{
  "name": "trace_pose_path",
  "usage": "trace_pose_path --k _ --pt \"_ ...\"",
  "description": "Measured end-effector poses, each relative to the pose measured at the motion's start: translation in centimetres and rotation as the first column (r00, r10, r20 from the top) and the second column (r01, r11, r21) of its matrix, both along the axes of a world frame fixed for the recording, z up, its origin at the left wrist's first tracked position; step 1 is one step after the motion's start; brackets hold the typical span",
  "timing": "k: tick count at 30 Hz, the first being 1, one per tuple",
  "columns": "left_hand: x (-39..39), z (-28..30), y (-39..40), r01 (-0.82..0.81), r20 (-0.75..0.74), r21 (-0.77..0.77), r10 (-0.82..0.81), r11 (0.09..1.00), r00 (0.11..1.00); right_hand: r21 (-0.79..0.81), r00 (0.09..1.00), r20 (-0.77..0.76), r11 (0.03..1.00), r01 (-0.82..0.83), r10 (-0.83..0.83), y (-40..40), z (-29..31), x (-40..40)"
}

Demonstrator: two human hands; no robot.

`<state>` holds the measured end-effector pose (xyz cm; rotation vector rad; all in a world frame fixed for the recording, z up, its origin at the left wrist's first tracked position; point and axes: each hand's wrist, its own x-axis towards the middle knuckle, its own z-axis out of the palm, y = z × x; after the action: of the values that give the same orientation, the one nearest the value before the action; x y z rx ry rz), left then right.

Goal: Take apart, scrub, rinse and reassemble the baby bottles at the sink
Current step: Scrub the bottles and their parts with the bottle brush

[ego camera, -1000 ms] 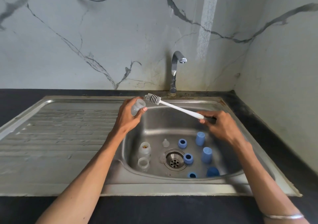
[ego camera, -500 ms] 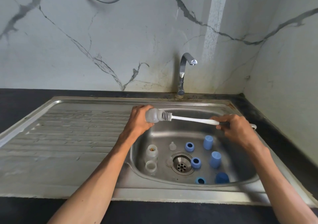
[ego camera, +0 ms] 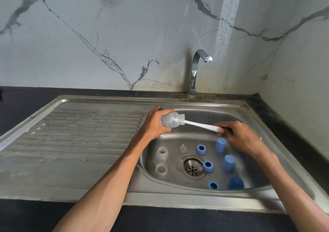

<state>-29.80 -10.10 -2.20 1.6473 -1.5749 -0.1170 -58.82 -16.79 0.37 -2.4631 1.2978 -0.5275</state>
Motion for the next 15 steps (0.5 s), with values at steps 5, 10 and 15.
trace_pose_path --k 5,10,15 --pt "-0.5 0.1 -0.1 0.103 -0.153 0.062 -0.093 0.993 0.984 -0.255 0.962 0.273 0.965 0.064 0.009 -0.2 0.9 -0.8" --pt "-0.1 0.4 -0.3 0.065 -0.240 0.117 -0.035 0.991 0.970 -0.317 0.959 0.281 0.947 0.052 0.041 -1.0 0.6 -1.3" --pt "0.1 0.4 -0.1 0.048 -0.179 0.030 -0.042 0.998 0.983 -0.140 0.995 0.089 0.988 0.062 -0.050 0.3 -0.2 -0.5"
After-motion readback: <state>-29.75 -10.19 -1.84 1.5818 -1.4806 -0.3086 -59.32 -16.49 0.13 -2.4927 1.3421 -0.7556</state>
